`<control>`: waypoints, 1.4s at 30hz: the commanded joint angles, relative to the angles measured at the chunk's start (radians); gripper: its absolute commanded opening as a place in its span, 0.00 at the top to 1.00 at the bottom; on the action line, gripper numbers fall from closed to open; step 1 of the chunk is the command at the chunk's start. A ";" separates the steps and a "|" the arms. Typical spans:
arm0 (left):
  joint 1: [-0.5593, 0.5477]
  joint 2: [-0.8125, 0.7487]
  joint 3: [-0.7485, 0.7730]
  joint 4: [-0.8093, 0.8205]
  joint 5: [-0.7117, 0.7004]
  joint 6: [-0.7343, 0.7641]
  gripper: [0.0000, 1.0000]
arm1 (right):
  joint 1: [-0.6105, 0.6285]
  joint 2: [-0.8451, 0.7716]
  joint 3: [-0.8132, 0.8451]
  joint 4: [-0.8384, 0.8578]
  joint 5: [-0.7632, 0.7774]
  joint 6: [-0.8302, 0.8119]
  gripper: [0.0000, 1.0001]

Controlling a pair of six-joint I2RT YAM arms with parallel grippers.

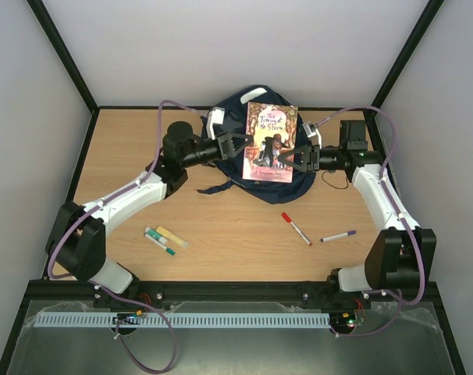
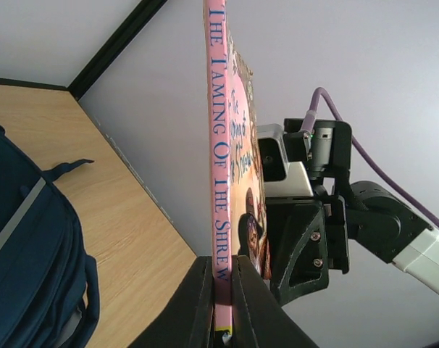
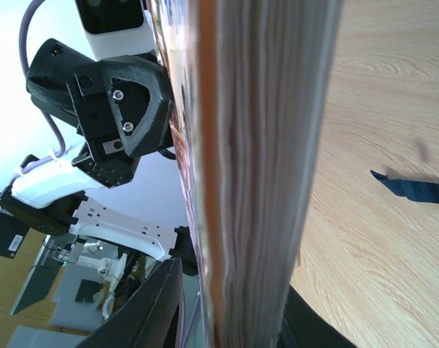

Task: Pack the student bag
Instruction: Pick up the book from the center of the board, then place the book in the student bag.

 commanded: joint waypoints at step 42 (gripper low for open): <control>-0.291 0.737 0.790 -0.826 -0.607 0.896 0.45 | -0.378 -0.480 -0.390 0.275 0.928 -0.098 0.99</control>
